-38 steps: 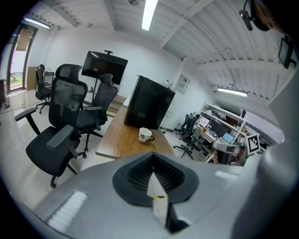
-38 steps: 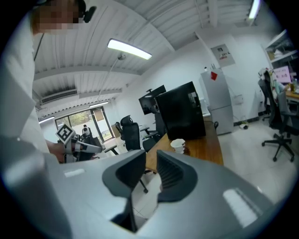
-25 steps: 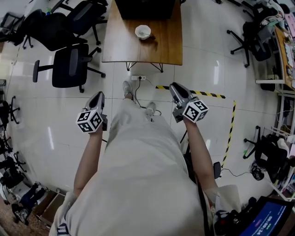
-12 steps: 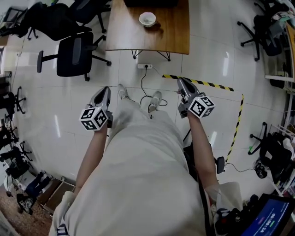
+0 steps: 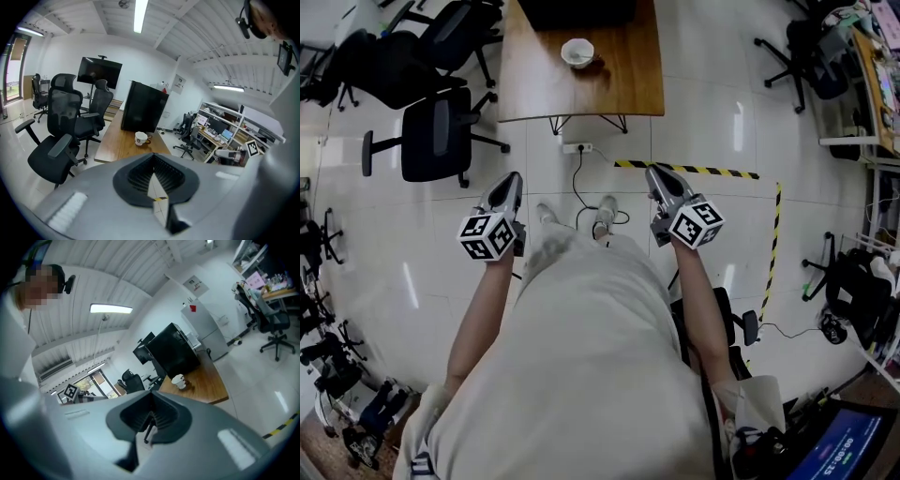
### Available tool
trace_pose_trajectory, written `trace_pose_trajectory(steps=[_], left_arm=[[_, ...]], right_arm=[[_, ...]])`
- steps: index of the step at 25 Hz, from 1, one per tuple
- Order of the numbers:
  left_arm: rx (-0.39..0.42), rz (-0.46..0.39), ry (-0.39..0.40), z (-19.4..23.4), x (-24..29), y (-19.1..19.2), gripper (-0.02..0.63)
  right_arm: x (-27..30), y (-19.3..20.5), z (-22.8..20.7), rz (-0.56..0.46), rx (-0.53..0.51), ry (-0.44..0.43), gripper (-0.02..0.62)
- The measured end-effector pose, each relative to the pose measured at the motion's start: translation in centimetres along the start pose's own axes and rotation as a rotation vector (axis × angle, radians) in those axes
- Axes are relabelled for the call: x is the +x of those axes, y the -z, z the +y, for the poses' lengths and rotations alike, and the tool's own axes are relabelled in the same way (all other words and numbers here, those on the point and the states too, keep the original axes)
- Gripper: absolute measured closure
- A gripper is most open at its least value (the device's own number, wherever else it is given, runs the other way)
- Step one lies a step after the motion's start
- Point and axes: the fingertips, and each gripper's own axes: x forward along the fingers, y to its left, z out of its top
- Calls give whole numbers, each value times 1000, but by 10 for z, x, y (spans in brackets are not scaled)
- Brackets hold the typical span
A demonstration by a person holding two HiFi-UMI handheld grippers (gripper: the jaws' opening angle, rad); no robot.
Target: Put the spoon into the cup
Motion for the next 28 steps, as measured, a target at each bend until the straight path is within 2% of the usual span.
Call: trace_pose_trajectory(steps=[5, 10, 15, 25, 28], left_arm=[[21, -13, 53, 2, 11, -16, 606], [61, 9, 107, 12, 17, -27, 606], [65, -12, 122, 33, 16, -48, 606], [24, 23, 124, 93, 11, -37, 606], [27, 36, 130, 105, 9, -37, 606]], right_arm=[[-15, -7, 5, -43, -5, 42, 592], [-33, -15, 10, -123, 48, 121, 592], [-34, -10, 19, -143, 40, 178, 592], [-6, -14, 64, -153, -41, 194, 592], [4, -13, 72, -145, -31, 189, 592]])
